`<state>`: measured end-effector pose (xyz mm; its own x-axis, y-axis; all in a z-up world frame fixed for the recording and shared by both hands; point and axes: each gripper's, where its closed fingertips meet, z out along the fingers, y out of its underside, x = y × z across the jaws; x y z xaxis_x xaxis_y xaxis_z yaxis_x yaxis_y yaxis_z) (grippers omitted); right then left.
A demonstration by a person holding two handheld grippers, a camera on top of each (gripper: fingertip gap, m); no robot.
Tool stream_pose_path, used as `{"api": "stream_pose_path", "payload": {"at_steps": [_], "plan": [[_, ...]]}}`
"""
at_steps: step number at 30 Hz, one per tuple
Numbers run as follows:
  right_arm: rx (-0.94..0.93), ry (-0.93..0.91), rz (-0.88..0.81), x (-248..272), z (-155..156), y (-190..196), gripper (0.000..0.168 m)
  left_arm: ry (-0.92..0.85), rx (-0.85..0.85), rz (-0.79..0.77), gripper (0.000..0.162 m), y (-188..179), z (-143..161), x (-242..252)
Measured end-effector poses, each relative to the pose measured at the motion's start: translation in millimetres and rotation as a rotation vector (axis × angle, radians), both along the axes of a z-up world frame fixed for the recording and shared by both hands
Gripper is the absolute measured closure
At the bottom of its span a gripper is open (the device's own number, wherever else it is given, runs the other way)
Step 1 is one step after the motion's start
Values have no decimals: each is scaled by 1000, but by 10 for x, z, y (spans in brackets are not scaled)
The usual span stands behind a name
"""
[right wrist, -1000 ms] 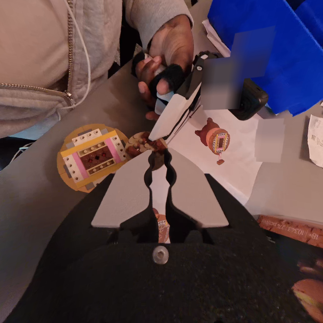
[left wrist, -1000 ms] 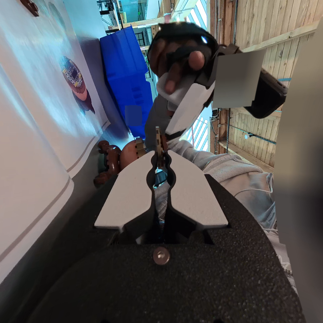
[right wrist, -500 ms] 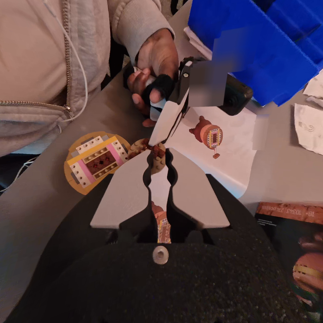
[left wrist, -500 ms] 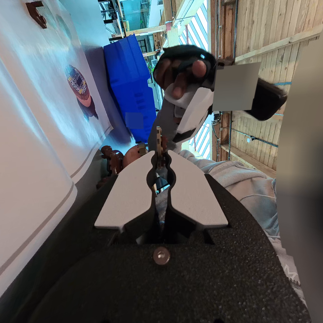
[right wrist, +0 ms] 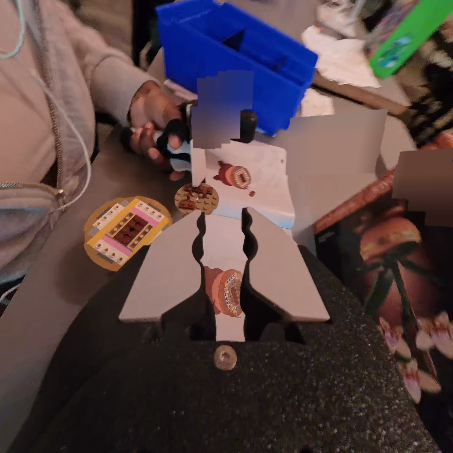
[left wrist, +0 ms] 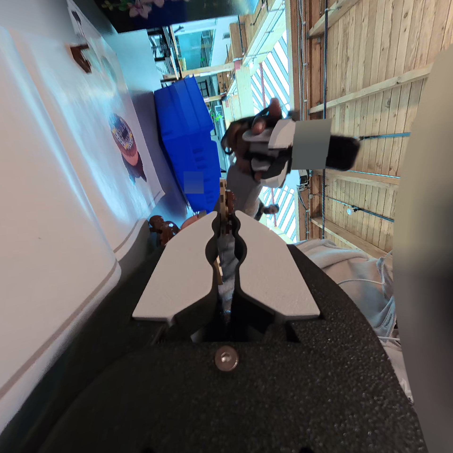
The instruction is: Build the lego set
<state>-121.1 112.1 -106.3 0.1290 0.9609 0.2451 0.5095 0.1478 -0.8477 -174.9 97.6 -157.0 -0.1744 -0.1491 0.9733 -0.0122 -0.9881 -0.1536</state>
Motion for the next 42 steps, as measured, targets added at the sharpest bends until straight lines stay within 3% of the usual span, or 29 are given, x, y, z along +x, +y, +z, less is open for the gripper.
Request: {"api": "stream_pose_path", "payload": {"at_steps": [4, 8, 14, 17, 21, 24, 30, 34, 42], "plan": [[35, 184, -170, 135, -9, 20, 126, -3, 10, 19, 155, 61, 17, 1], [41, 289, -217, 219, -26, -76, 120, -8, 16, 25, 155, 76, 40, 18], [88, 544, -263, 338, 229, -148, 154, -18, 8, 53, 155, 123, 48, 40], [108, 610, -276, 381, 272, -127, 160, -19, 7, 58, 155, 130, 52, 57], [144, 453, -172, 240, 147, -126, 154, -12, 12, 48, 155, 109, 54, 79], [89, 308, 20, 45, 89, -140, 148, -7, 12, 29, 155, 83, 50, 92], [-28, -54, 425, -295, -173, -57, 152, -2, 27, -12, 155, 35, 68, 118], [-90, -248, 594, -403, -360, -14, 156, -4, 32, -31, 155, 9, 73, 131], [-161, -336, 699, -446, -441, -29, 157, 1, 24, -42, 155, 7, 33, 109]]}}
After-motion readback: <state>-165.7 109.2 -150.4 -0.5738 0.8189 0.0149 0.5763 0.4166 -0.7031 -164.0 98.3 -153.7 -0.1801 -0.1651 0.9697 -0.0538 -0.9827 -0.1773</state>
